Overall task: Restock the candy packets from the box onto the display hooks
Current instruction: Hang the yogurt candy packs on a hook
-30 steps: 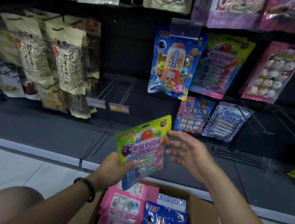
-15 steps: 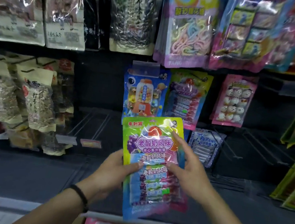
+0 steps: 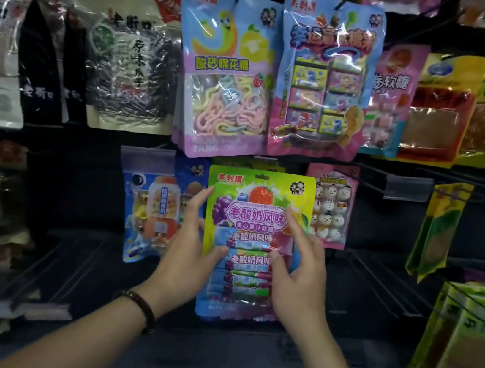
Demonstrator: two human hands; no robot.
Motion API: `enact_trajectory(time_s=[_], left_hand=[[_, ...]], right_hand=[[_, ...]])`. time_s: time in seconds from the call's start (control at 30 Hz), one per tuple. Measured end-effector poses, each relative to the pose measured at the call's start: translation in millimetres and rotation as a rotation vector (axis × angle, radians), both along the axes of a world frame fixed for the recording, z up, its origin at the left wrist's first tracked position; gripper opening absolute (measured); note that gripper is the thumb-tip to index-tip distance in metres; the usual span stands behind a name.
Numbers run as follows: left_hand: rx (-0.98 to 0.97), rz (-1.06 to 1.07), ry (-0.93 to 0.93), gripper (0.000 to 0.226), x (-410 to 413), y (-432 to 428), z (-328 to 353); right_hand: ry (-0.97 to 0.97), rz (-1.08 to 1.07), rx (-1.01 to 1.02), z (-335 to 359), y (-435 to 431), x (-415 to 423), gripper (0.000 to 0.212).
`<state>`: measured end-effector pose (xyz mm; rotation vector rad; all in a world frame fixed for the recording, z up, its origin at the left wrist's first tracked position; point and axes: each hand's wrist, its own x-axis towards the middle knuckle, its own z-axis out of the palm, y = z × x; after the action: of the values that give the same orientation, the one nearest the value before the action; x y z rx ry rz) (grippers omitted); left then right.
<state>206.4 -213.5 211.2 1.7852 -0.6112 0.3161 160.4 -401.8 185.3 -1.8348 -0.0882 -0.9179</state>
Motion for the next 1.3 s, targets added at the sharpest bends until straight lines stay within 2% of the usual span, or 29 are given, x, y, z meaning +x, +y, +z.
enact_trajectory(time_s=[0.17,0.37,0.57,0.67,0.8,0.9,1.03,1.17,1.3], left_hand=[[0.091,-0.036,-0.095,0.09,9,-3,5],[0.171,-0.015,-0.064,0.087,19,-4,4],[0.242,0.031,0.028,0.092,38,-11,8],[0.169,-0.05,0.2,0.097,59,-17,14],[0.182,-0.042,0.301,0.102,78,-25,24],[0.274,0.015,0.261,0.102,83,-25,26],[0.359,0.076,0.186,0.1,85,-18,24],[0.417,0.051,0.156,0.1,74,-7,19],[0.493,0.085,0.092,0.083,50,20,5]], right_hand=[[0.02,0.027,-0.04,7,-6,15,0.077],[0.08,0.056,0.012,5,-9,25,0.075],[0.161,0.063,-0.002,1,-11,32,0.078],[0.237,0.011,-0.052,-10,-10,35,0.081],[0.274,0.013,-0.066,-26,-5,30,0.076],[0.313,0.028,-0.111,-41,-1,24,0.071],[0.397,0.04,-0.297,-64,1,14,0.072],[0.457,0.045,-0.332,-90,0,0,0.069],[0.566,0.108,-0.39,-106,3,-21,0.058]])
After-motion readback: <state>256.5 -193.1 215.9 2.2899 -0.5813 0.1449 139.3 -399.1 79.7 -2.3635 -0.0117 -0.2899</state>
